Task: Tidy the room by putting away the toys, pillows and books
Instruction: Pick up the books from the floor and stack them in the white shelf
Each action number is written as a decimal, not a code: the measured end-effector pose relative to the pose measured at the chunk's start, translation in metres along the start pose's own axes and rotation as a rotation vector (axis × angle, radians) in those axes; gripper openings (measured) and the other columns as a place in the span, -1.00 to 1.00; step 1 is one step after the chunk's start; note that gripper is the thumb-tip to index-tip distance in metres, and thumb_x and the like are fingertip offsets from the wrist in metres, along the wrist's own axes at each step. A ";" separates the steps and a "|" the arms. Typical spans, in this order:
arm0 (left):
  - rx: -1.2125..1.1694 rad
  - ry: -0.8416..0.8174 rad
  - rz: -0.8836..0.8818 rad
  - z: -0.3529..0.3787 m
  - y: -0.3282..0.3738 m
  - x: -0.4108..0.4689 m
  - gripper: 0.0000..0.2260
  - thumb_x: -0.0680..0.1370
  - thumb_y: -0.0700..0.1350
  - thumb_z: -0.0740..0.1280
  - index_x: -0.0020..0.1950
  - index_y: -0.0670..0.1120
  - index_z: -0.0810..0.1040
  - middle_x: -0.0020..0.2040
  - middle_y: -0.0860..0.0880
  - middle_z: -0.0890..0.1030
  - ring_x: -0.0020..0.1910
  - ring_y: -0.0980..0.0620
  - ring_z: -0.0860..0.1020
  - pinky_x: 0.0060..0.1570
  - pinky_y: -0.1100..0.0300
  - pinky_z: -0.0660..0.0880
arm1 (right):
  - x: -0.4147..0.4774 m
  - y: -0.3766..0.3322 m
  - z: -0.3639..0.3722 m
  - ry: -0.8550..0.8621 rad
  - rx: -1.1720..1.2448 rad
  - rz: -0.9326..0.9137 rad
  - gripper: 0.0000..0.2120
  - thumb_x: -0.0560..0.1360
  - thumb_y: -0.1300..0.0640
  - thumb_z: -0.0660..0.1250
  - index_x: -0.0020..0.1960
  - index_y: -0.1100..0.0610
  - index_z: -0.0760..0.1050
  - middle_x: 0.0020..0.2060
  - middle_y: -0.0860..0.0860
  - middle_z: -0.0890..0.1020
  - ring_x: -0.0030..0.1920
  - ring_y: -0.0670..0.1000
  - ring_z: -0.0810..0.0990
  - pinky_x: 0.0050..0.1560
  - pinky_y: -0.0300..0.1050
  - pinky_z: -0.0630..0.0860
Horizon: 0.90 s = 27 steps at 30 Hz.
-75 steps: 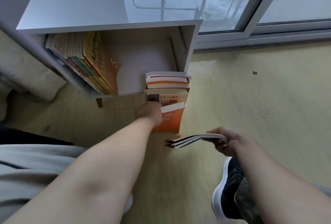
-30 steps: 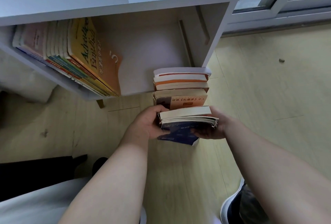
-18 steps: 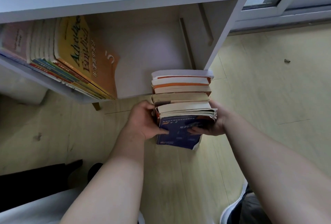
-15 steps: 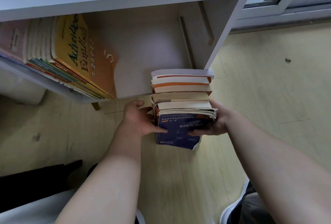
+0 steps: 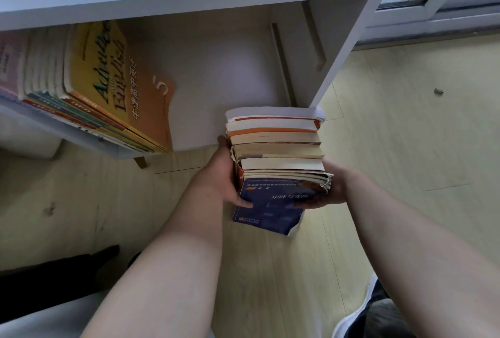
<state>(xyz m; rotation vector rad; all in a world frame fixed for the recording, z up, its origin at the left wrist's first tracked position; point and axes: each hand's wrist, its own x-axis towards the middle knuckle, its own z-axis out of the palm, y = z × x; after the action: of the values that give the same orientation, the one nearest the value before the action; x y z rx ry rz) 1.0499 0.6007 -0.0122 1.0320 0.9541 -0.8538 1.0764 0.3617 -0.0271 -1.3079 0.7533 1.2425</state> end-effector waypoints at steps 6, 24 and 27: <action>-0.085 0.055 -0.044 0.002 0.005 -0.002 -0.35 0.39 0.53 0.26 0.19 0.06 0.65 0.23 -0.22 0.60 0.36 -0.45 0.39 0.26 -0.66 0.05 | -0.001 -0.004 -0.003 -0.130 -0.044 -0.020 -0.67 0.51 0.00 0.39 0.19 0.15 0.66 0.22 0.20 0.66 0.25 0.32 0.61 0.28 0.48 0.44; -0.105 0.181 -0.155 0.010 0.010 -0.011 -0.51 0.43 0.31 0.29 0.03 -0.07 0.70 -0.16 -0.21 0.73 -0.01 -0.29 0.61 0.03 -0.30 0.48 | -0.012 -0.026 0.015 -0.015 0.045 0.115 -0.36 0.32 -0.27 0.44 0.24 0.13 0.61 0.13 0.23 0.69 0.17 0.35 0.63 0.25 0.37 0.50; -0.140 0.163 -0.186 0.006 -0.005 -0.023 -0.57 0.38 0.24 0.36 -0.04 -0.10 0.69 -0.16 -0.18 0.72 -0.04 -0.23 0.61 0.04 -0.25 0.52 | -0.016 -0.016 0.021 -0.025 0.052 0.024 -0.60 0.32 -0.21 0.45 -0.14 0.14 0.67 -0.13 0.12 0.72 -0.12 0.19 0.69 0.00 0.13 0.61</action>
<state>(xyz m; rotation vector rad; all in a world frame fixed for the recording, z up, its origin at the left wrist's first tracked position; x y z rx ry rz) 1.0388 0.5960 0.0089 0.9116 1.2463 -0.8513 1.0826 0.3806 -0.0039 -1.2416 0.7806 1.2483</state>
